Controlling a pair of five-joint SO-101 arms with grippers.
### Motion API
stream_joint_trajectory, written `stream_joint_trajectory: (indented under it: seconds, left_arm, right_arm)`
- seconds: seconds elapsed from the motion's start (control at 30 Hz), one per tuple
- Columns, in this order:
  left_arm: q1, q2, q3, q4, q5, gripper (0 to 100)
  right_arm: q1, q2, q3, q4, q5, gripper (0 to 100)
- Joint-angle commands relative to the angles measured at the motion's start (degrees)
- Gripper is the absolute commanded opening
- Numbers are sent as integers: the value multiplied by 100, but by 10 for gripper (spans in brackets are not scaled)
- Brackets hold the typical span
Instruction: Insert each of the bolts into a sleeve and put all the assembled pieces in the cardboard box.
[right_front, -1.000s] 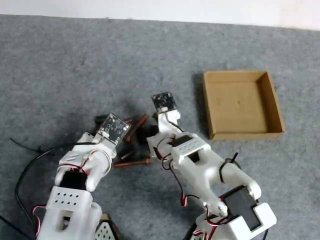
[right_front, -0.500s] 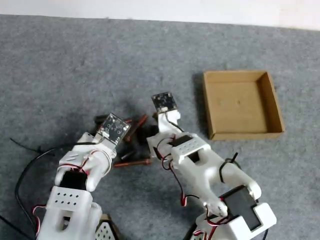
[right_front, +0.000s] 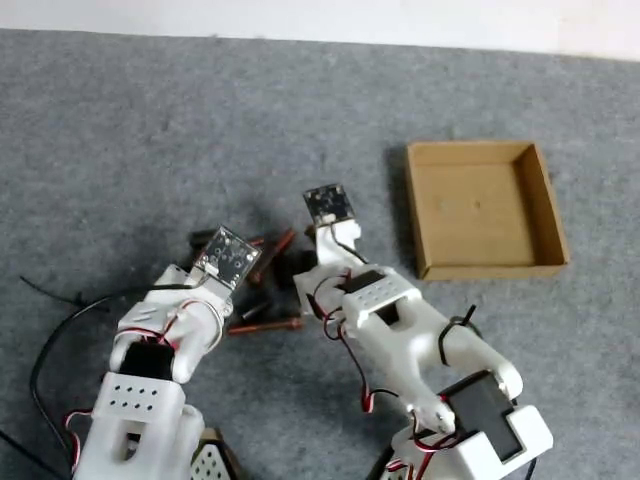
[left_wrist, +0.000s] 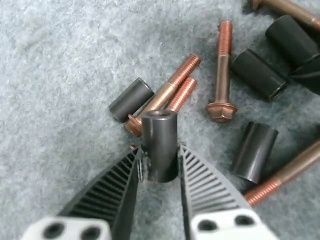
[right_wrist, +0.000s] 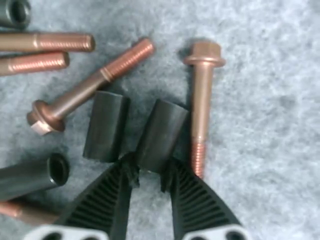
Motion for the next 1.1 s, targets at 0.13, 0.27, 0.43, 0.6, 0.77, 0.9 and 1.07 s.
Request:
stream_joint_trajectory:
  seconds: [0.13, 0.27, 0.43, 0.6, 0.77, 0.9, 1.07]
  left_arm:
    - [-40, -127, -22, -105, 44, 7]
    - [4, -127, -22, -105, 44, 8]
    - [92, -119, -22, -105, 44, 73]
    - [66, -119, -22, -97, 281, 153]
    - [48, -119, -31, -105, 352, 153]
    - [-66, -127, -40, -114, 360, 153]
    - [-646, -171, -57, -360, 923, 153]
  right_arm:
    - [242, -31, -136, -136, 44, 6]
    - [242, -31, -136, -136, 44, 6]
    - [242, -31, -136, -136, 44, 6]
    - [242, -22, -127, -136, 44, 6]
    - [242, -22, -127, -136, 44, 6]
    - [242, -22, -127, -136, 44, 6]
    - [242, -22, -127, -136, 44, 6]
